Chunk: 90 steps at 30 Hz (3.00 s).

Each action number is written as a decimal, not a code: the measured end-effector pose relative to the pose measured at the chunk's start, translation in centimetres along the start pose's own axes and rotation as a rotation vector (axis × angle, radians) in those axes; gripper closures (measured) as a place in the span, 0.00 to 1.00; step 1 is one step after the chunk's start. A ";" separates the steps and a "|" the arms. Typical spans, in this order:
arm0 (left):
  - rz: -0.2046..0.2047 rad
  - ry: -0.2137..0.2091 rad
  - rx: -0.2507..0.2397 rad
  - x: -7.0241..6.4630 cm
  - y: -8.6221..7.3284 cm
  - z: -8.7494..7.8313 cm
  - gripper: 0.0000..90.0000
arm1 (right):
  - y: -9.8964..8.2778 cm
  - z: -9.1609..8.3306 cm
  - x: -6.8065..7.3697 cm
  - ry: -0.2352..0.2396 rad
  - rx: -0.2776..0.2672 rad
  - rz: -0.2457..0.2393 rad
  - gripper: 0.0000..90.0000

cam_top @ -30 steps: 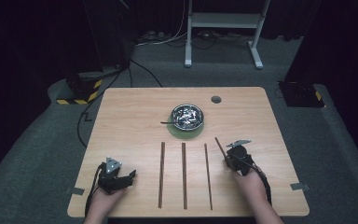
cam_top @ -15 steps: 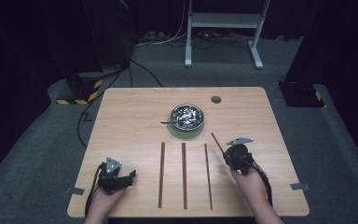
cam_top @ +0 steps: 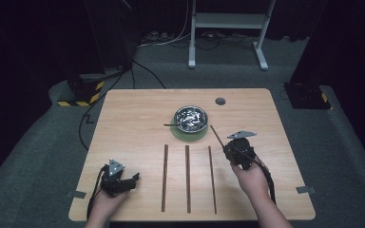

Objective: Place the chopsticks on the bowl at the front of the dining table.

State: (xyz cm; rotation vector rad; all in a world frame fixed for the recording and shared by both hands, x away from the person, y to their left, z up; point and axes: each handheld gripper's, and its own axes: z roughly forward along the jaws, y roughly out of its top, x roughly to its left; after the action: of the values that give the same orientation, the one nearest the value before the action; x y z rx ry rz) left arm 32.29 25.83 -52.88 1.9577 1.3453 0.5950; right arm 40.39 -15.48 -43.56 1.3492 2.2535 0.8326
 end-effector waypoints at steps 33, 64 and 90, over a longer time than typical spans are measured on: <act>0.014 -0.012 0.029 -0.2 0.2 0.3 0.12 | 8.2 4.7 2.9 0.009 -0.037 -0.013 0.94; 0.021 -0.025 0.028 -0.2 0.1 0.3 0.11 | 13.3 11.0 3.1 -0.061 -0.007 -0.017 0.94; 0.025 -0.034 0.027 -0.2 0.2 0.3 0.12 | 15.2 14.8 2.9 -0.044 0.049 0.034 0.94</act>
State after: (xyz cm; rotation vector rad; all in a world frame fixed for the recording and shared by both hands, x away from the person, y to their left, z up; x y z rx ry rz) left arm 32.52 25.51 -52.97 2.0003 1.3162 0.5550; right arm 57.82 -3.12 -44.75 1.4180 2.2368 0.7562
